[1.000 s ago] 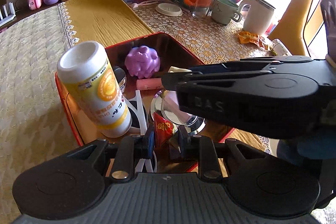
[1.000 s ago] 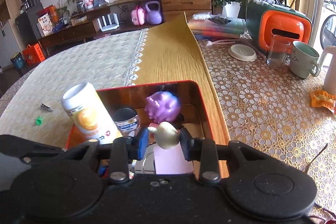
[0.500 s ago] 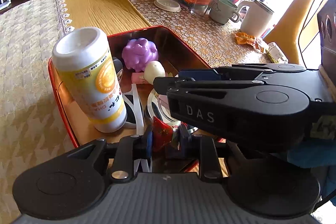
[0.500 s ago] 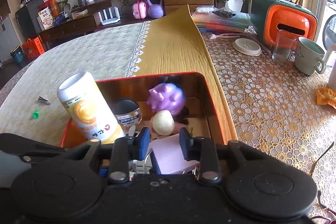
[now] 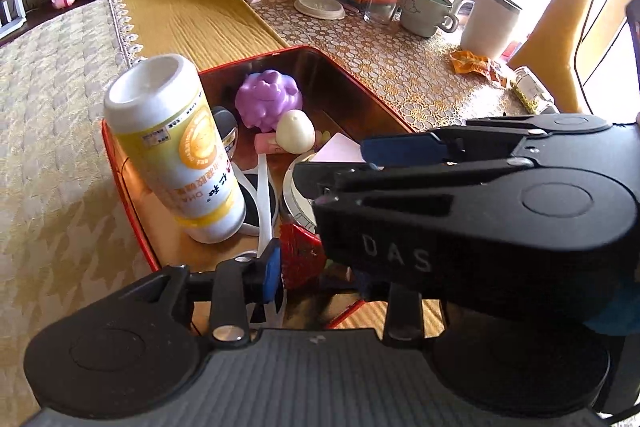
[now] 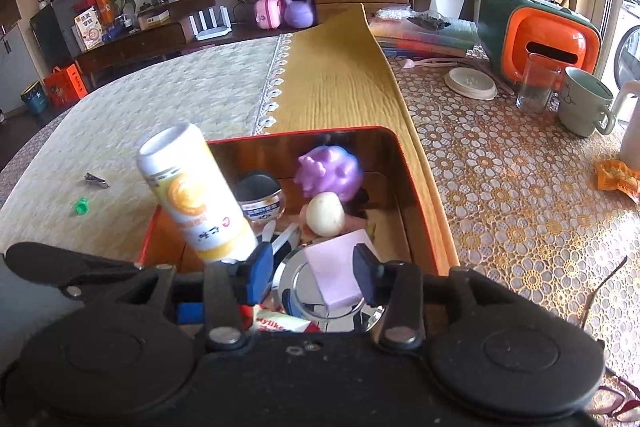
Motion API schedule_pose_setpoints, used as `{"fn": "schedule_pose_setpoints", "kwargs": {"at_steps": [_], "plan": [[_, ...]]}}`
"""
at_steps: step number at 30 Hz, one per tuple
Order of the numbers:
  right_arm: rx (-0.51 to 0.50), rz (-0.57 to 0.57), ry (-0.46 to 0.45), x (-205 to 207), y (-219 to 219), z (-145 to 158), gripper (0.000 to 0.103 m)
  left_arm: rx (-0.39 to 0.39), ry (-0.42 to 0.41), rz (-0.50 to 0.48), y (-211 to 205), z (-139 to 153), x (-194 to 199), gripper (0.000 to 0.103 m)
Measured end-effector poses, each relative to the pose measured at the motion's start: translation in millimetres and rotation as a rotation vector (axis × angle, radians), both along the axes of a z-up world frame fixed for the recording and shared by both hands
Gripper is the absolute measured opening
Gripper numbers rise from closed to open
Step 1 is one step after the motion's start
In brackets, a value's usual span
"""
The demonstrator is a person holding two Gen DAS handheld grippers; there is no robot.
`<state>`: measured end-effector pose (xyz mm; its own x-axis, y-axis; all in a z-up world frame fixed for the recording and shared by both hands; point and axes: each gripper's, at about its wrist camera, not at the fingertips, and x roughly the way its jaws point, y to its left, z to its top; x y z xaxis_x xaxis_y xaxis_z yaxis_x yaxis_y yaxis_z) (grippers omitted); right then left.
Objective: Organize rigid objects
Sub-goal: 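Lower the red packet and white egg into the red tin and open both tools, then withdraw both tools from the red tin back over the table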
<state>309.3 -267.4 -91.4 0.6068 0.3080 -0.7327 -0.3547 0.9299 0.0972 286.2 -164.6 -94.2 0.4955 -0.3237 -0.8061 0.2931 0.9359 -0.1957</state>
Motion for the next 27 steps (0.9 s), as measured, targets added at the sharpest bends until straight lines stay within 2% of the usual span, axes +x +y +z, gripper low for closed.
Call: {"fn": "schedule_pose_setpoints", "kwargs": {"at_steps": [3, 7, 11, 18, 21, 27], "plan": [[0.001, 0.005, -0.010, -6, 1, 7, 0.048, -0.007, -0.014, 0.002, 2, 4, -4, 0.039], [0.000, 0.005, -0.026, -12, 1, 15, 0.053, 0.001, -0.057, 0.009, 5, 13, -12, 0.062], [0.006, 0.001, -0.042, -19, 0, 25, 0.054, -0.008, -0.073, -0.002, 7, 19, -19, 0.062], [0.010, 0.014, -0.075, -34, 4, 39, 0.064, -0.002, -0.115, -0.019, 16, 31, -36, 0.062], [0.020, 0.020, -0.083, -41, 6, 46, 0.065, -0.003, -0.126, -0.004, 28, 37, -43, 0.065], [0.032, 0.046, -0.114, -56, 16, 61, 0.074, -0.018, -0.160, 0.047, 59, 54, -56, 0.069]]}}
